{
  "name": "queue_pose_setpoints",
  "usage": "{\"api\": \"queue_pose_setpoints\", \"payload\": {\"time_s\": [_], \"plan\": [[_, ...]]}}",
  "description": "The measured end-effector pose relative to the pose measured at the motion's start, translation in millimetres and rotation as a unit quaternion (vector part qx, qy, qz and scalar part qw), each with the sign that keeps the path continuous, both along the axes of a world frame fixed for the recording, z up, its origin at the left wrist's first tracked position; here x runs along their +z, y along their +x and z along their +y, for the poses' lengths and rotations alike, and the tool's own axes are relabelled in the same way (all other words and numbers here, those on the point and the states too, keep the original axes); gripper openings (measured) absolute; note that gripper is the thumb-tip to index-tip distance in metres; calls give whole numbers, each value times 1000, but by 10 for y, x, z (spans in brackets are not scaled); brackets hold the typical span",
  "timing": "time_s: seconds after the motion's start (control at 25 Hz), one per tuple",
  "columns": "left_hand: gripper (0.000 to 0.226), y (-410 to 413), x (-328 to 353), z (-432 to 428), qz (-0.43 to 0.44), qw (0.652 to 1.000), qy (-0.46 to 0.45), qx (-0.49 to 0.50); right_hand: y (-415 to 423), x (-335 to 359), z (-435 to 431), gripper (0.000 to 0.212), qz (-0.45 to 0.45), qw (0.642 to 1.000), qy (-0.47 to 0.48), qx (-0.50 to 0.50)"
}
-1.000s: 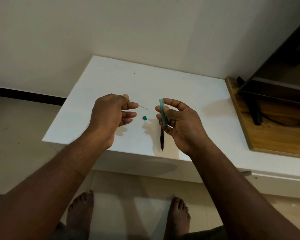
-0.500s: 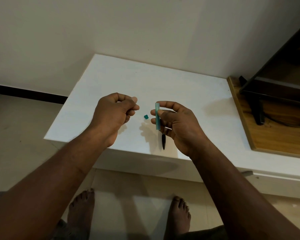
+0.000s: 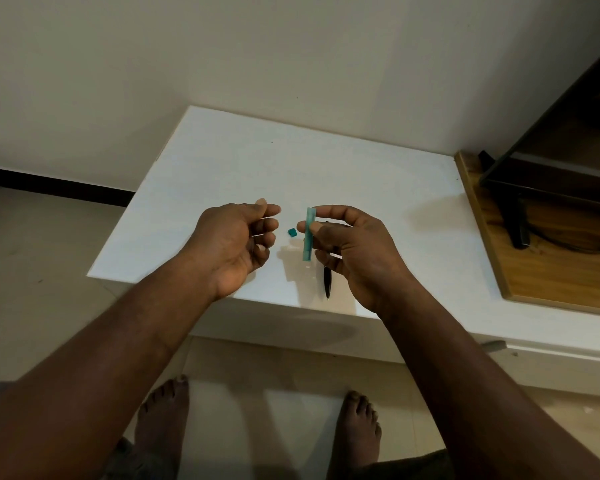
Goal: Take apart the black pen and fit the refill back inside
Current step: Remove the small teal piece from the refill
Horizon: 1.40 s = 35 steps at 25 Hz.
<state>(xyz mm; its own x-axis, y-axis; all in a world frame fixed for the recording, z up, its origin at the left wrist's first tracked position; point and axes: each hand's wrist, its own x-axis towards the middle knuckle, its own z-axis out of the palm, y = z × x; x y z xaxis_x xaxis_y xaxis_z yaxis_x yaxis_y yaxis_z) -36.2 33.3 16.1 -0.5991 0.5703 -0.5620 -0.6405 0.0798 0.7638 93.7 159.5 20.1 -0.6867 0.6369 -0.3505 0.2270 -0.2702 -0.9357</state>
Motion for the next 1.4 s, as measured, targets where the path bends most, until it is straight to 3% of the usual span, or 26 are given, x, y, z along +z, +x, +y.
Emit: {"api": "queue_pose_setpoints", "payload": {"time_s": [0.16,0.32,0.52,0.68,0.84,0.92,1.0,1.04,1.12,1.24,1.4], "plan": [[22,72,8,22,109,988,-84,-65,3,-16,-8,24,7,1000,24,7],[34,122,32,37,181,966,-134,-131,-12,-48,-23,22,6,997,80,-5],[42,128,30,43,172,965,-141,-138,-18,-68,-8,20,15,995,93,-27],[23,145,52,40,201,959,-137,-143,-35,-88,-14,21,19,995,93,-32],[16,123,68,51,200,964,-154,-82,-54,-156,-6,18,-22,992,120,-30],[18,75,63,40,187,968,-164,-39,-46,-223,-10,22,-113,948,295,26],[19,44,61,28,183,970,-159,-17,-37,-325,-64,35,-183,844,489,124],[17,43,68,25,186,970,-155,-14,-43,-373,-95,42,-194,798,545,169],[15,52,81,30,203,967,-155,-14,-53,-430,-136,48,-207,745,593,225],[16,61,94,37,224,961,-160,-22,-49,-414,-106,42,-205,726,621,214],[12,60,106,34,220,964,-149,-22,-26,-386,-56,34,-212,736,623,160]]}}
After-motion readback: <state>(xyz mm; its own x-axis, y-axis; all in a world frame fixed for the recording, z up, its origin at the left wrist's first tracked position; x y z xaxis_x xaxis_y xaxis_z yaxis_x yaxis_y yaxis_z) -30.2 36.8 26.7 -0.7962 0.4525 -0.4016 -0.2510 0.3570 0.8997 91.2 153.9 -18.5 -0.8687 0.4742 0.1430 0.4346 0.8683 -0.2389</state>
